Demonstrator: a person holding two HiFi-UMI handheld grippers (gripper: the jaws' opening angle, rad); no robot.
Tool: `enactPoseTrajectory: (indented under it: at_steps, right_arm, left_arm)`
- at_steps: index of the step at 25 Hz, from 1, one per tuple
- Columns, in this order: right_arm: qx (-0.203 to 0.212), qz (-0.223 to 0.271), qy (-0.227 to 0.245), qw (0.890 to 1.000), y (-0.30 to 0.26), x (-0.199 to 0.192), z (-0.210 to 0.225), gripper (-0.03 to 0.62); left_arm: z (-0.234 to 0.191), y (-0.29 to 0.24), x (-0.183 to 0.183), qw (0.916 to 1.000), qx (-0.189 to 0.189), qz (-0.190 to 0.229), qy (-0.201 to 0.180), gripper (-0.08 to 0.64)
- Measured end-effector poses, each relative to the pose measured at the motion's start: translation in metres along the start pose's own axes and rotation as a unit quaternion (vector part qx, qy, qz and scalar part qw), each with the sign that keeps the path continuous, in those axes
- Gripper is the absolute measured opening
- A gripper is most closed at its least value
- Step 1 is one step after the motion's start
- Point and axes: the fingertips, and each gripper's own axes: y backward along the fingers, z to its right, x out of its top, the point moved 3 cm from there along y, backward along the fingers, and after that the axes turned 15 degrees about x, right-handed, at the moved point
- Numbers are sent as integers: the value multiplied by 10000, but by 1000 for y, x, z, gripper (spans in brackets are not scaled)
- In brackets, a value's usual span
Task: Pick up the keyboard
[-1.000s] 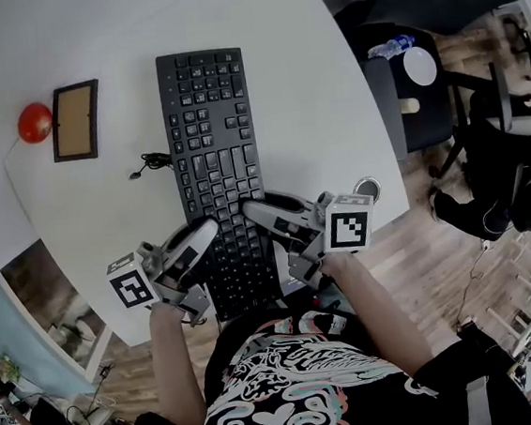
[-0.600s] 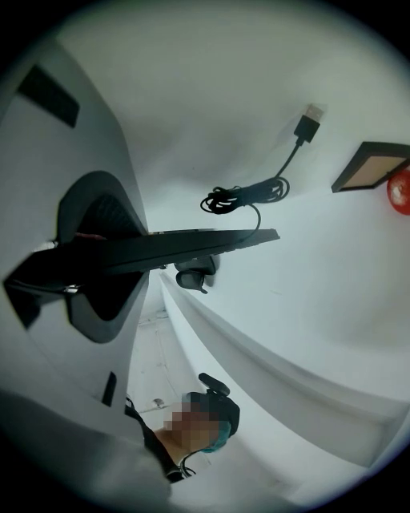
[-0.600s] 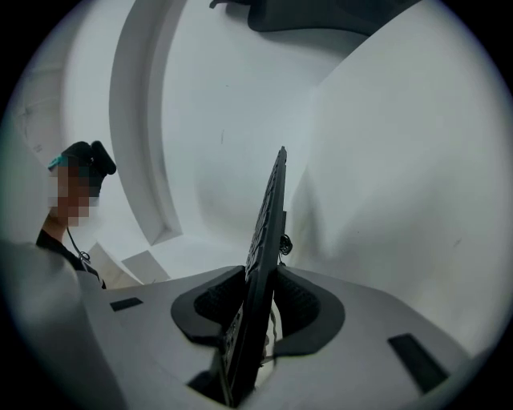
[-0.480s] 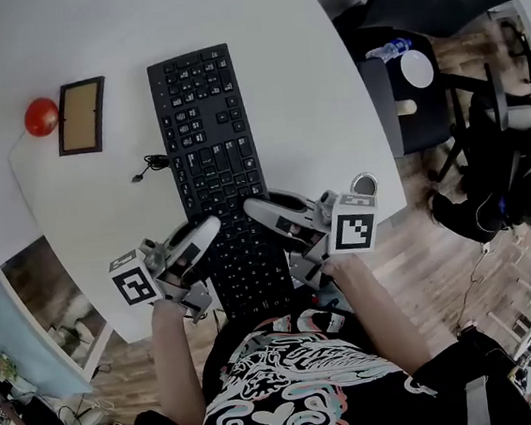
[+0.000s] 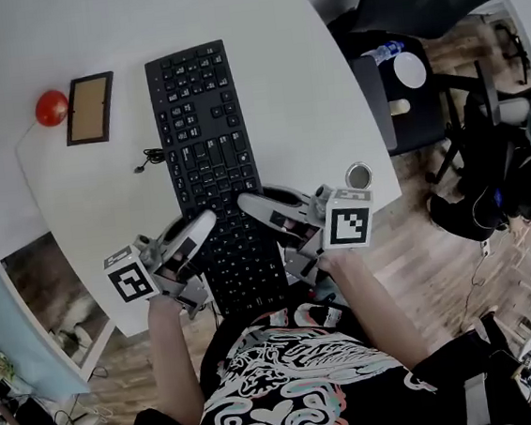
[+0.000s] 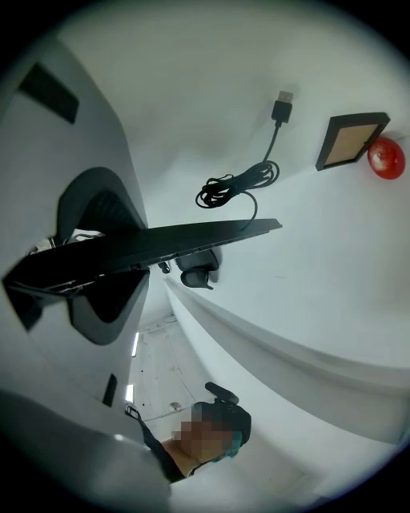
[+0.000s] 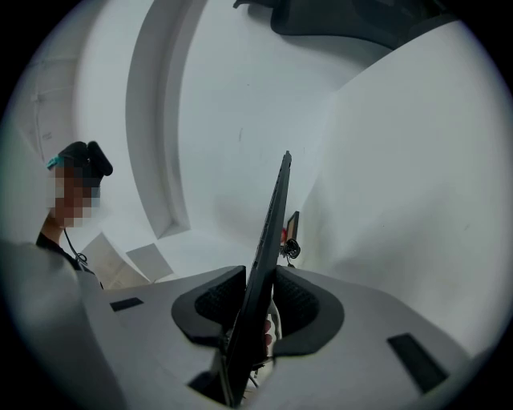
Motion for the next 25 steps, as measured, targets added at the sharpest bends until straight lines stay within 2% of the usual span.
enactPoseTrajectory:
  at_steps: [3, 9, 25]
  right_arm:
    - [-17, 55, 191, 9998, 5, -1, -1, 127]
    - [-32, -176, 175, 9997, 5, -2, 1, 127]
    - [188, -108, 518, 9984, 5, -5, -3, 127]
  left_arm:
    - [-1, -3, -3, 9998, -178, -36, -95, 115]
    - [-1, -4, -4, 9997, 16, -52, -220, 121]
    - [-1, -4, -2, 9982, -120, -3, -595, 127]
